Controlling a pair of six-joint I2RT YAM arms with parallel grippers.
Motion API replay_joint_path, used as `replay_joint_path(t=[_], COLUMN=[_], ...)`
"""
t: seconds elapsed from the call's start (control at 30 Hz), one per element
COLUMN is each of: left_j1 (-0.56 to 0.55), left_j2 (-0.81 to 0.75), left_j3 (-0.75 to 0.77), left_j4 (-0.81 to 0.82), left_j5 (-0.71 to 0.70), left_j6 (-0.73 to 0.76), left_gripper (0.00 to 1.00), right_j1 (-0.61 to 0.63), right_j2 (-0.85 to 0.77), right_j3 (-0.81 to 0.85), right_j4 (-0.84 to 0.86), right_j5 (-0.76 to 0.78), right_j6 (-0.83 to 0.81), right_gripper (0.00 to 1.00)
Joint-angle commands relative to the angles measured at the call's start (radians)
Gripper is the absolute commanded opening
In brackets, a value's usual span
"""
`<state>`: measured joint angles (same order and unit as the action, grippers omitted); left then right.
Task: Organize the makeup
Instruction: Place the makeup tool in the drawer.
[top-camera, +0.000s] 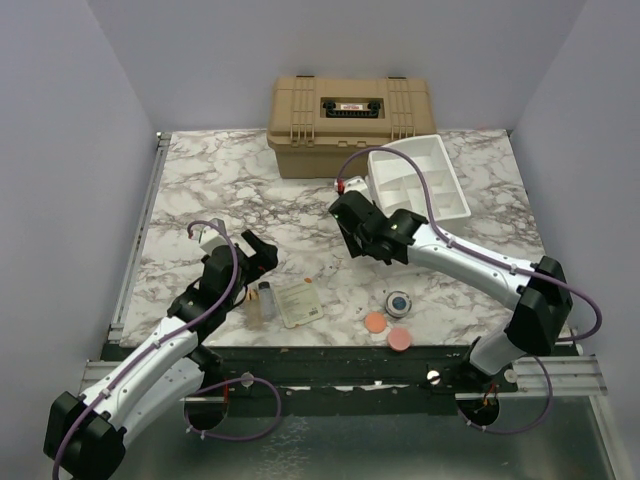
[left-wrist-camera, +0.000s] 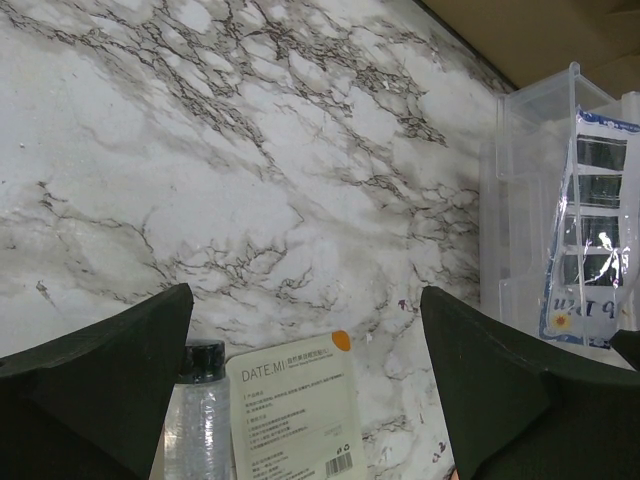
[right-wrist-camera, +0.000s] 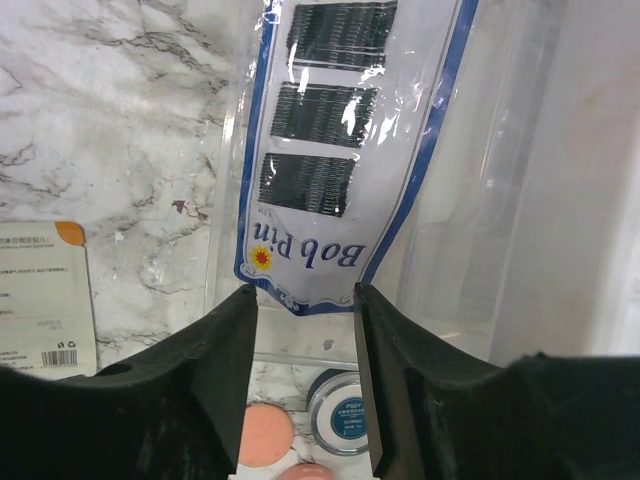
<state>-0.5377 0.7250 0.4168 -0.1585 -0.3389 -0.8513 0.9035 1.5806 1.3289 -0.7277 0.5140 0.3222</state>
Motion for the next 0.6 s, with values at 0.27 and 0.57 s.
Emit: replay_joint_path(t=[0.27,0.57], left_j1=[0.008,0.01], left_j2=[0.008,0.023], left_j3=[0.003,0.022], left_j4=[0.02,0.039], left_j5=[0.031,0.061], left_j6=[0.001,0.004], left_gripper=[0.98,0.98], right_j1=[-0.004,-0.081], right_j2=[-0.096,0.108], right_j3=[0.003,0.145], right_j4=[0.085,0.136], right_j5=[-0.006,0.098], right_j6=[-0.02,-0.071], right_gripper=[0.45,0.27])
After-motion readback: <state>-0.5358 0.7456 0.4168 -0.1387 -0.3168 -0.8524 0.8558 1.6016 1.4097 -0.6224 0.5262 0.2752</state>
